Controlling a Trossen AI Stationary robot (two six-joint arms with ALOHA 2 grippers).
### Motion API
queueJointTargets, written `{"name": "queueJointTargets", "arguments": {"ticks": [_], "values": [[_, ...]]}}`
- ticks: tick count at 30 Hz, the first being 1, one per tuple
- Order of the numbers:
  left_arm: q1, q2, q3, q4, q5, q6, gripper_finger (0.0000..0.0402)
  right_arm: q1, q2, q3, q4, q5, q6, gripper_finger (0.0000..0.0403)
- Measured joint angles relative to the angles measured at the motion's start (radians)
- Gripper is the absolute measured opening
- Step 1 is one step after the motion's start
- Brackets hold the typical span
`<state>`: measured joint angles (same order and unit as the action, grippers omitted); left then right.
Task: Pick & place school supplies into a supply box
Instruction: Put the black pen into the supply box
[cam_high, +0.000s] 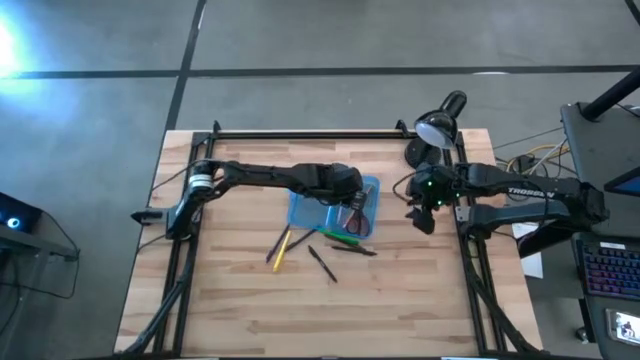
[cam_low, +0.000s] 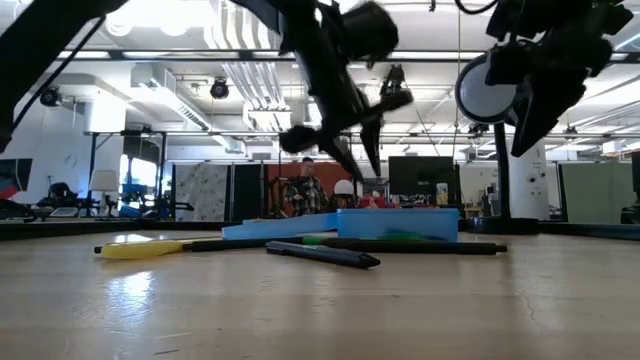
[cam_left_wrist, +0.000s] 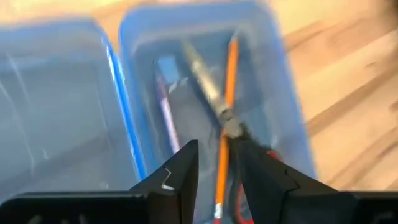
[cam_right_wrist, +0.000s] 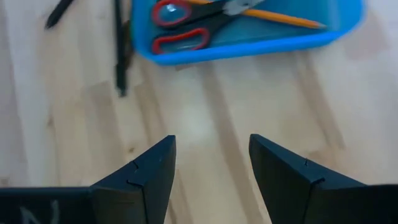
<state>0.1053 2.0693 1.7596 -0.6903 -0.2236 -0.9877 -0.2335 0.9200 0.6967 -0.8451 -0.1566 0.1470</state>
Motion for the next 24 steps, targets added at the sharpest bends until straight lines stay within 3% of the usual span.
{"name": "queueJointTargets", "arguments": {"ticks": [4, 14, 24], "values": [[-0.049, -0.068, 0.000, -0.005, -0.121, 0.024, 0.0098, 0.105, 0.025, -0.006, 0.007, 0.035, 0.015, 0.0194], [-0.185, -0.150, -0.001, -0.025, -0.266, 0.033, 0.0099, 0.300, 0.182, -0.032, 0.083, 0.084, 0.209, 0.0194], [-0.248, -0.163, -0.021, -0.051, -0.304, 0.025, 0.0099, 0.460, 0.269, -0.032, 0.154, 0.166, 0.289, 0.0194]]}}
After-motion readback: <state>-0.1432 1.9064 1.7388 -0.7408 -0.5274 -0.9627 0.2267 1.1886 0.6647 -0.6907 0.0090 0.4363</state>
